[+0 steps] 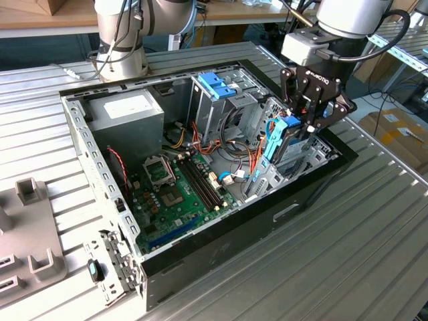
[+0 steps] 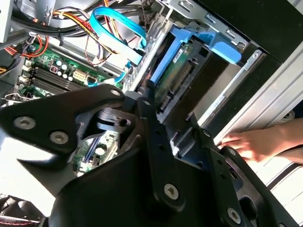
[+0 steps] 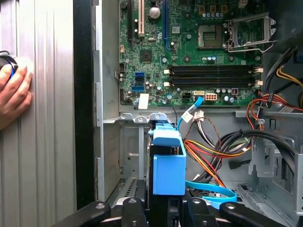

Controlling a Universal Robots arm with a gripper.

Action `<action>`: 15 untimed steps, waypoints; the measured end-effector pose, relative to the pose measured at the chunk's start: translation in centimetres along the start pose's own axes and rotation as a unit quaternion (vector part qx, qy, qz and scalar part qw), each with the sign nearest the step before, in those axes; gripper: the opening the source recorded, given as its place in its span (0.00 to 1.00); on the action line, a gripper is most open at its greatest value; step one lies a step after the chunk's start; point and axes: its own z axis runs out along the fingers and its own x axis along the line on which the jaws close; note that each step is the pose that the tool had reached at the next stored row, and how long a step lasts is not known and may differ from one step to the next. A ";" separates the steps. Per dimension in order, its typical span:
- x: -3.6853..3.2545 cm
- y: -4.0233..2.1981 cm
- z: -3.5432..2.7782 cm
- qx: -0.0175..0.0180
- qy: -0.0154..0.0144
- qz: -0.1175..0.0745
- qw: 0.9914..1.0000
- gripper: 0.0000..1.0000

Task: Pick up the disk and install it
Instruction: 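Insert the disk into the insertion slot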

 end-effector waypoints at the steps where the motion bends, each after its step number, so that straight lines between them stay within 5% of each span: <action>1: 0.00 0.00 -0.04 0.000 0.000 0.000 1.000 0.42; 7: 0.01 0.00 -0.05 0.000 0.001 0.000 1.000 0.44; 12: 0.00 0.00 -0.04 0.000 0.001 0.000 1.000 0.62; 15: 0.00 0.11 0.04 0.000 0.001 0.000 1.000 0.62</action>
